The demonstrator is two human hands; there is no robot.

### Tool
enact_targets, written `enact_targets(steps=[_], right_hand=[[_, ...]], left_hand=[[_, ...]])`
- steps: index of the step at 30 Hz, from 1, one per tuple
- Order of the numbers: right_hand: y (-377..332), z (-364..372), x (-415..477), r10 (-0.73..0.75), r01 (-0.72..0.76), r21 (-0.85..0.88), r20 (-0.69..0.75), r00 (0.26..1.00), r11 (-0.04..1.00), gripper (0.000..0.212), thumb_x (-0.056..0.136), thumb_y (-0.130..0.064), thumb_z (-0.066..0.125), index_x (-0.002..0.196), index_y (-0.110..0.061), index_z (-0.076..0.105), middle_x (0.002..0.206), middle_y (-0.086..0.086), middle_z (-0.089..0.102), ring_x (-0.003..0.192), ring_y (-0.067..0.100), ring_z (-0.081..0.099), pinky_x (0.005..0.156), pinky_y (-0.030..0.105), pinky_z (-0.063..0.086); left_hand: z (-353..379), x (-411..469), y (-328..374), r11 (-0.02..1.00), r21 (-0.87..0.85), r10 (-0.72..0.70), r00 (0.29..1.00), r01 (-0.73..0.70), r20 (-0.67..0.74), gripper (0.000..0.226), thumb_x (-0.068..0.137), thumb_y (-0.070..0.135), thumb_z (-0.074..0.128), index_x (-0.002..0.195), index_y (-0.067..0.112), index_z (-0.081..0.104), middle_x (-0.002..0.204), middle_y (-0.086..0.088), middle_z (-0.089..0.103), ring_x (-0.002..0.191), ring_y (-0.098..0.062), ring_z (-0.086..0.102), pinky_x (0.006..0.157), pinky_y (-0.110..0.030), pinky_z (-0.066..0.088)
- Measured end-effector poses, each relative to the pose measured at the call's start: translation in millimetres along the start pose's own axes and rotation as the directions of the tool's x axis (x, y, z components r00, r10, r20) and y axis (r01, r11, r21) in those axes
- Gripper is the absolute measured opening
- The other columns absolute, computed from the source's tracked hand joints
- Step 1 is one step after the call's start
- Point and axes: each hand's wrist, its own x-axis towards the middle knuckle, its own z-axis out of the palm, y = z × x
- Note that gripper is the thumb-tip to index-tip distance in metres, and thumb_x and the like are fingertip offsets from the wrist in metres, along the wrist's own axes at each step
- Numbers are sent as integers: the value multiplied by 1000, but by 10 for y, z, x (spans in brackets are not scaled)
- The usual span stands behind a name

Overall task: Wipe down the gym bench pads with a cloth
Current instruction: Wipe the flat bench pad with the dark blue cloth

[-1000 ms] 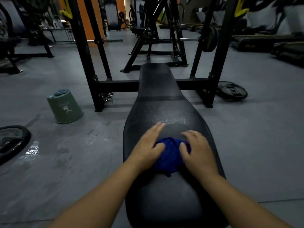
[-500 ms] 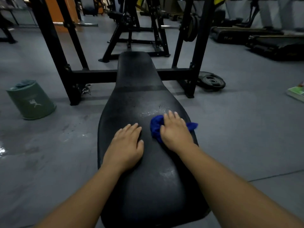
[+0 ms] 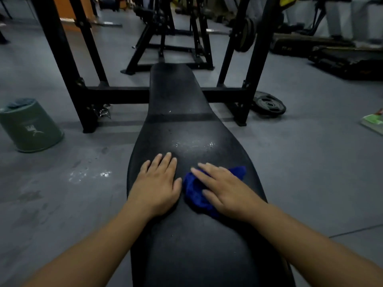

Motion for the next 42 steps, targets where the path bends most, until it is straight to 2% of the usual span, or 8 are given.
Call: enact_targets(steps=[3,6,8,13,32,36,39,42], right_hand=[[178,-24,66,63,-62,17,-19,998,998,56,101,-40,33,155,-25,30,162,-4,27,149,11,20,121,24,7],[127,18,512,351,-347,56,-75,933,936,56,102,-36,41,154,-18,32,161,3,28,149,18,22,124,38,16],[44,31,645,410,-408,45,-57,910,912,60,100,-42,39,154,-18,29,162,5,25,150,20,18,124,40,14],[28,-40,629,429,-431,25,60,901,902,62,99,-41,35,156,-20,24,164,3,18,153,18,10,124,43,12],[179,-128,642,355,-376,81,196,914,923,59,100,-33,32,156,-15,24,164,7,18,152,23,14,121,41,12],[305,-178,600,306,-329,70,223,925,942,57,101,-22,44,155,-14,27,165,9,18,151,26,16,122,40,17],[479,-241,808,428,-437,10,177,886,900,61,97,-14,53,153,-10,32,164,15,17,151,32,16,119,50,26],[537,-250,1210,539,-542,-13,136,831,840,62,97,-26,40,154,-7,29,163,18,15,151,33,13,122,52,17]], left_hand=[[50,-9,-13,1000,-27,10,1000,-10,1,74,95,55,13,160,21,12,168,1,2,154,-17,-1,125,-41,4],[-1,-3,-9,998,-66,-6,1000,7,27,72,97,54,19,160,19,16,168,-1,6,154,-18,2,125,-43,7],[-24,8,-5,997,-79,-18,998,23,62,72,96,51,25,158,16,25,167,-4,13,154,-21,9,124,-46,13],[-74,26,-11,993,-114,-16,989,33,149,71,94,47,36,156,12,31,166,-6,17,154,-24,13,122,-51,19],[-153,103,21,998,-29,-41,961,50,273,70,92,46,44,153,12,39,165,-7,20,152,-27,19,120,-50,19],[-199,291,-83,998,-57,42,969,-29,244,69,95,47,45,155,14,35,165,-7,24,152,-26,22,120,-50,23],[-234,744,-275,997,-41,81,963,-72,257,67,98,52,38,156,18,33,165,-4,22,152,-26,21,121,-50,21],[-174,920,-259,998,-37,67,974,-60,217,67,98,52,37,156,18,33,165,-5,23,152,-28,20,121,-52,20]])
